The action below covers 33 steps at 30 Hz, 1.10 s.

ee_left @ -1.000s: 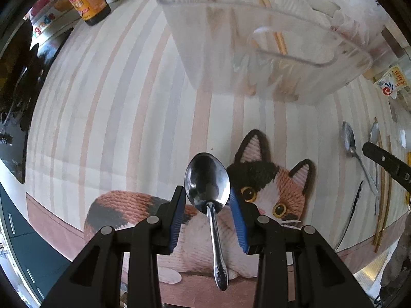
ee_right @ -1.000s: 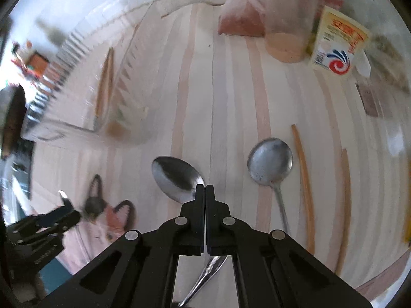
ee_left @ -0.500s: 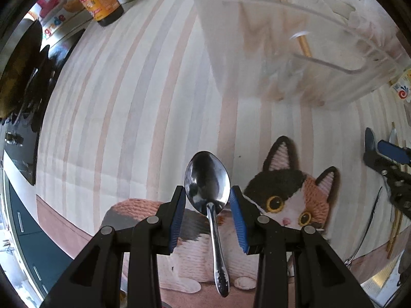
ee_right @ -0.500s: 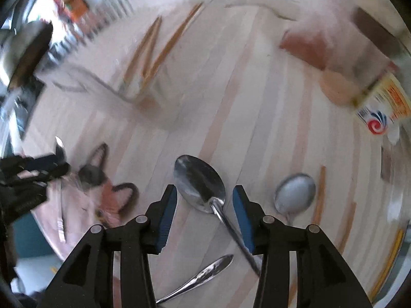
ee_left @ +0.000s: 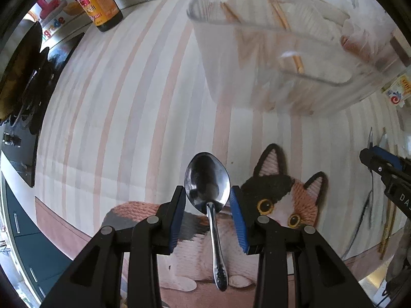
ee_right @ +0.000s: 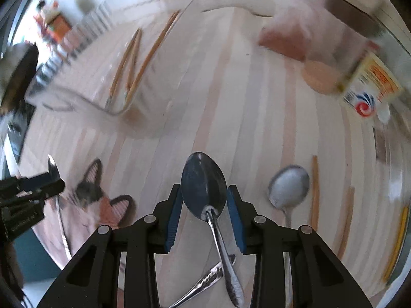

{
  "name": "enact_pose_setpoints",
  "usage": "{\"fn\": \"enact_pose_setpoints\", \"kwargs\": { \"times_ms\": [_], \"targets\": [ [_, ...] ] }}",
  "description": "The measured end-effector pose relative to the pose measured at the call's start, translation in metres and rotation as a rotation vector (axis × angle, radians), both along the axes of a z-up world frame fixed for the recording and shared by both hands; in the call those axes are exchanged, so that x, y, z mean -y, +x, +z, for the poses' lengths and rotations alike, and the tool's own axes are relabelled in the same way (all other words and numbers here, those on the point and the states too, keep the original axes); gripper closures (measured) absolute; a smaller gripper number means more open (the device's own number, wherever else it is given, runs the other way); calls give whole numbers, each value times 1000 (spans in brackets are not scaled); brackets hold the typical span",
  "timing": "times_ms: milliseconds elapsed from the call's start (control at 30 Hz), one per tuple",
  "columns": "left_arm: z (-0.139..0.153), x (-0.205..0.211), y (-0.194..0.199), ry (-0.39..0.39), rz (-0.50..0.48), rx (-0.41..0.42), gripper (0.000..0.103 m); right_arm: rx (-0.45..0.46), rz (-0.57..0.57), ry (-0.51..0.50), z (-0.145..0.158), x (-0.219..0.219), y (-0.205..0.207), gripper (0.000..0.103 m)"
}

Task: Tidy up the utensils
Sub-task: 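Carry both held spoons into the clear plastic basket and open both tools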

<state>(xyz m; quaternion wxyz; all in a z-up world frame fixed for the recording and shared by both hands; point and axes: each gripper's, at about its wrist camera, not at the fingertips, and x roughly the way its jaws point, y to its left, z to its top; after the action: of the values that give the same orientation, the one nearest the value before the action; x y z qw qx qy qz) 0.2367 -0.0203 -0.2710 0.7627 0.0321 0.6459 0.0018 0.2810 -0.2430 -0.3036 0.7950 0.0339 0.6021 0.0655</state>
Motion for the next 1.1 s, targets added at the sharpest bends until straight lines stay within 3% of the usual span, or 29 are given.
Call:
{"fn": "enact_pose_setpoints", "kwargs": {
  "times_ms": [200,467,733,933,1100],
  "targets": [
    [35,4,-4,-4,-8,50,71,64,-44,44,29,14,-14,66],
    [74,5,-17,27,-24,147,71,194,-68,55,75,-4,-31,66],
    [136,-7,-16,-23,-22,284,71,307,-131,135,149,9,-40,66],
    [195,0,11,-128,-28,362,71,311,-150,239,190,5,-10,66],
    [209,16,55,-188,-57,349,71,274,-163,299,203,-7,37,67]
  ]
}}
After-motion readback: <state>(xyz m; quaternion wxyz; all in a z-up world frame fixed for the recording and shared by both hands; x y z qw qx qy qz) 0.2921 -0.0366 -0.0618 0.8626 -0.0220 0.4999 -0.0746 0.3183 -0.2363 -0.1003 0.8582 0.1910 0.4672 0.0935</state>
